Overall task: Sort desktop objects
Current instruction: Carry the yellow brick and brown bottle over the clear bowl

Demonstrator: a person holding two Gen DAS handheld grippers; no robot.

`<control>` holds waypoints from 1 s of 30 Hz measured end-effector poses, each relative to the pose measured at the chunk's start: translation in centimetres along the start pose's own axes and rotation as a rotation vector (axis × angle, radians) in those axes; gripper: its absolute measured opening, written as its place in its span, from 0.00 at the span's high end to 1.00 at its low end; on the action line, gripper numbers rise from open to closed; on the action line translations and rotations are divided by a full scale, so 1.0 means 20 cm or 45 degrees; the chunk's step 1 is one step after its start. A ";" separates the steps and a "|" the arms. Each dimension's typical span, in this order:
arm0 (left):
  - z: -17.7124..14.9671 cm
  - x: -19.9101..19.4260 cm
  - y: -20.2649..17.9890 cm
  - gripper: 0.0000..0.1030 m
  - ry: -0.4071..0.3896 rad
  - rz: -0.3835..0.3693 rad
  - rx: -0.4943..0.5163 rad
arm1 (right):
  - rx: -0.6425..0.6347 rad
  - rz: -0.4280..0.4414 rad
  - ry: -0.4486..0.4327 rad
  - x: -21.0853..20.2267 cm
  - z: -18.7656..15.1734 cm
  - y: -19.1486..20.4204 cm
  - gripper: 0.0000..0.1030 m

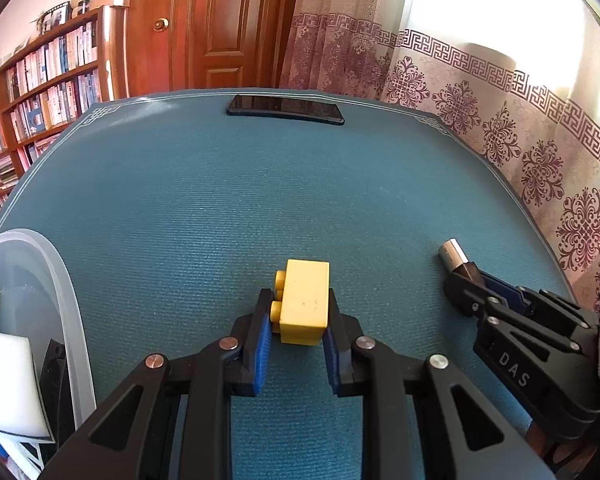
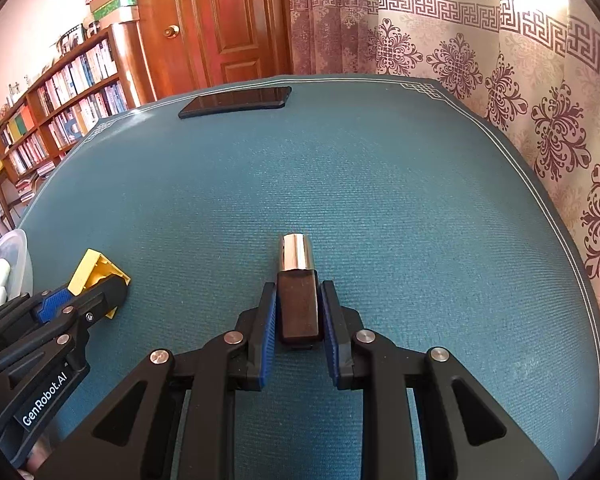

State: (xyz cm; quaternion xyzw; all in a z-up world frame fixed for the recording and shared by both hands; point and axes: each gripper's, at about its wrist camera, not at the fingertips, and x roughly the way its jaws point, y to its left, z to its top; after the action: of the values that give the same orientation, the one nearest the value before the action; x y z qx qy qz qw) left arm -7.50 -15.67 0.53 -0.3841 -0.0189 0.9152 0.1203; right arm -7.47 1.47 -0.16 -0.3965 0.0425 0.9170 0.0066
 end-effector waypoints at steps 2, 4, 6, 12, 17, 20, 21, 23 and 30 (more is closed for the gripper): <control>-0.01 -0.01 -0.01 0.75 -0.005 -0.001 0.015 | 0.015 0.004 0.000 -0.01 -0.01 -0.01 0.78; -0.01 -0.02 -0.02 0.75 -0.005 -0.002 0.022 | 0.028 0.013 0.000 -0.02 -0.03 -0.02 0.78; -0.02 -0.02 -0.02 0.75 -0.006 -0.003 0.022 | 0.029 0.005 -0.002 -0.04 -0.04 -0.02 0.78; -0.03 -0.05 -0.04 0.75 -0.025 -0.005 0.048 | 0.021 -0.040 -0.008 -0.11 -0.12 -0.01 0.78; -0.05 -0.07 -0.07 0.75 -0.034 -0.016 0.077 | 0.050 -0.035 -0.015 -0.17 -0.17 -0.04 0.79; -0.06 -0.10 -0.08 0.75 -0.045 -0.025 0.082 | 0.054 -0.030 -0.029 -0.22 -0.20 -0.05 0.79; -0.07 -0.10 -0.09 0.75 -0.050 -0.027 0.084 | 0.052 -0.028 -0.034 -0.23 -0.20 -0.05 0.79; -0.08 -0.12 -0.09 0.75 -0.060 -0.034 0.091 | 0.046 -0.019 -0.041 -0.25 -0.21 -0.04 0.79; -0.10 -0.16 -0.07 0.75 -0.053 -0.060 0.054 | 0.027 0.033 -0.059 -0.32 -0.25 0.00 0.79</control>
State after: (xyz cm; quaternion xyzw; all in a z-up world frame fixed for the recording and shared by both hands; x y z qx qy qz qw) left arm -3.65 -15.21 1.48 -0.3618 -0.0110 0.9201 0.1494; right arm 0.53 1.19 1.18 -0.3743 0.0573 0.9255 -0.0001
